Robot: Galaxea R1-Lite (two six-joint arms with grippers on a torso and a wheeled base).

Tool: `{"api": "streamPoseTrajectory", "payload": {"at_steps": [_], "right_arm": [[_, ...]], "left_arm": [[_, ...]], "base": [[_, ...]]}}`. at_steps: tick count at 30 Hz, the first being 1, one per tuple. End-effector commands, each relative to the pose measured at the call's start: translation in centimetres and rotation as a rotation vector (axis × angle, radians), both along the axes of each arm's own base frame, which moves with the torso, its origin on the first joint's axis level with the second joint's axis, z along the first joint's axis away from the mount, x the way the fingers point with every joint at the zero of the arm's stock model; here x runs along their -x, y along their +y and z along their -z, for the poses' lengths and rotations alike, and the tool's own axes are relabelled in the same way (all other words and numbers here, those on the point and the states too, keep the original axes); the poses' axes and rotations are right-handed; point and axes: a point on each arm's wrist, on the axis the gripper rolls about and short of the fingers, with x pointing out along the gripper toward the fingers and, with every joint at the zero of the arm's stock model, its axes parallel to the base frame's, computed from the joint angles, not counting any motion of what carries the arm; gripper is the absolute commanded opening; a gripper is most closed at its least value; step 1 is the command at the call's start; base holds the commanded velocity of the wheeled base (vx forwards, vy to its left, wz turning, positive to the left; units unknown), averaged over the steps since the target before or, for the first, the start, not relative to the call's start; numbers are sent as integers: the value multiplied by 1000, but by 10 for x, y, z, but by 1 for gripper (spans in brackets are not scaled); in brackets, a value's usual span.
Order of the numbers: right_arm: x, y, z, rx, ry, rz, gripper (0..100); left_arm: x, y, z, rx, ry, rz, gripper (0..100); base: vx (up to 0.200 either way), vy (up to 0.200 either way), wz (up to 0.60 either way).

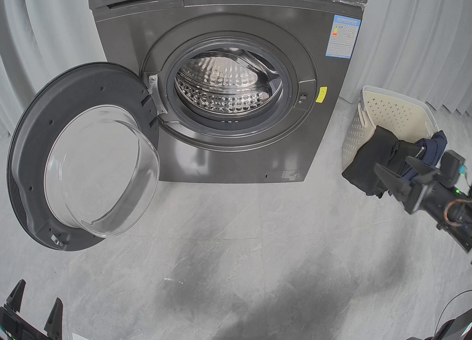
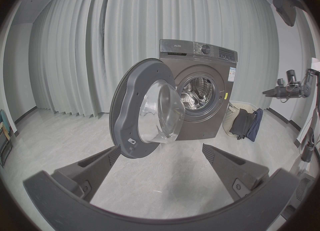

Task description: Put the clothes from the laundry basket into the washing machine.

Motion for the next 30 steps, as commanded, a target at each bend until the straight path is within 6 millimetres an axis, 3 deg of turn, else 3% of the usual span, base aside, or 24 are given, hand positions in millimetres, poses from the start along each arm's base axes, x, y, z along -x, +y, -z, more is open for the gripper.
{"api": "streamPoseTrajectory", "payload": {"at_steps": [1, 7, 13, 15, 16, 19, 21, 30], "right_arm": [[79, -48, 5, -30, -161, 121, 100], [108, -59, 36, -22, -124, 176, 100], [139, -67, 52, -21, -96, 226, 100], [139, -67, 52, -21, -96, 226, 100], [166, -70, 72, -13, -60, 243, 100], [187, -73, 95, -12, -46, 235, 100], [193, -73, 104, -2, -26, 232, 100], [193, -73, 109, -13, 25, 248, 100]], "left_arm": [[0, 0, 5, 0, 3, 0, 100], [0, 0, 5, 0, 3, 0, 100], [0, 0, 5, 0, 3, 0, 100], [0, 0, 5, 0, 3, 0, 100], [0, 0, 5, -9, 4, -5, 100], [0, 0, 5, -1, 3, 0, 100], [0, 0, 5, -3, 4, 0, 100], [0, 0, 5, 3, 3, 1, 100]], "base": [[0, 0, 0], [0, 0, 0], [0, 0, 0], [0, 0, 0], [0, 0, 0], [0, 0, 0], [0, 0, 0], [0, 0, 0]]}}
